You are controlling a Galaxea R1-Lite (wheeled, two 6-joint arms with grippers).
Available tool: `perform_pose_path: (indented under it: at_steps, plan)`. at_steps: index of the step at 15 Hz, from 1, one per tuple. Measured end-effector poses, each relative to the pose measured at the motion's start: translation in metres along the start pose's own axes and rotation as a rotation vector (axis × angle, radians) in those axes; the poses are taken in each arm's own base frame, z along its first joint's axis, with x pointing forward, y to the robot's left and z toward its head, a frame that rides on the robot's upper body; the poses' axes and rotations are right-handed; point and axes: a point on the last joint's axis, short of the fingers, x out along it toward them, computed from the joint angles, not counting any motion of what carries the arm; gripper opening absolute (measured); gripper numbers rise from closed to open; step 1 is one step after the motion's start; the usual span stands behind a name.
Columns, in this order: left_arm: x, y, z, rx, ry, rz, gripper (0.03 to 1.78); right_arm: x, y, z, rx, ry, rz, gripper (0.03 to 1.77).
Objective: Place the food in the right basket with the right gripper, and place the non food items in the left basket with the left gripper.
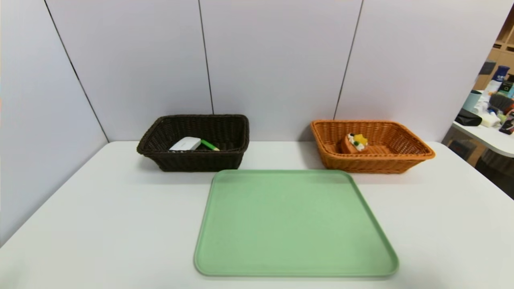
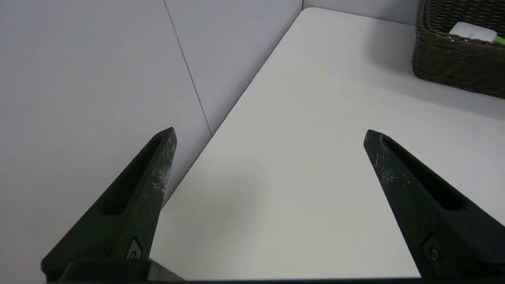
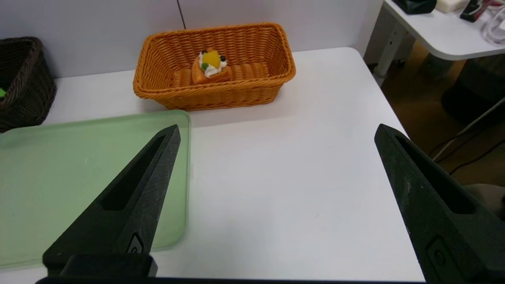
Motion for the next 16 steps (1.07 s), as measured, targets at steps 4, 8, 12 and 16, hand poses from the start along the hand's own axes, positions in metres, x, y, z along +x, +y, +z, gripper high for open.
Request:
perform_pose_path:
  at_steps: [4, 8, 12, 16]
  plan:
    - [-0.025, 0.015, -0.02, 0.082, -0.11, -0.105, 1.69, -0.035, -0.009, -0.021, 0.015, -0.099, 0.005, 1.7]
    - [-0.035, 0.016, -0.036, 0.06, -0.14, -0.072, 1.69, -0.058, -0.013, -0.038, 0.034, -0.174, -0.035, 1.7]
    - [-0.043, 0.017, -0.044, 0.059, -0.183, -0.183, 1.69, -0.079, -0.013, -0.061, 0.002, -0.253, 0.062, 1.7]
    - [-0.048, 0.018, -0.053, 0.123, -0.23, -0.279, 1.69, -0.093, -0.017, -0.096, -0.12, -0.326, 0.07, 1.7]
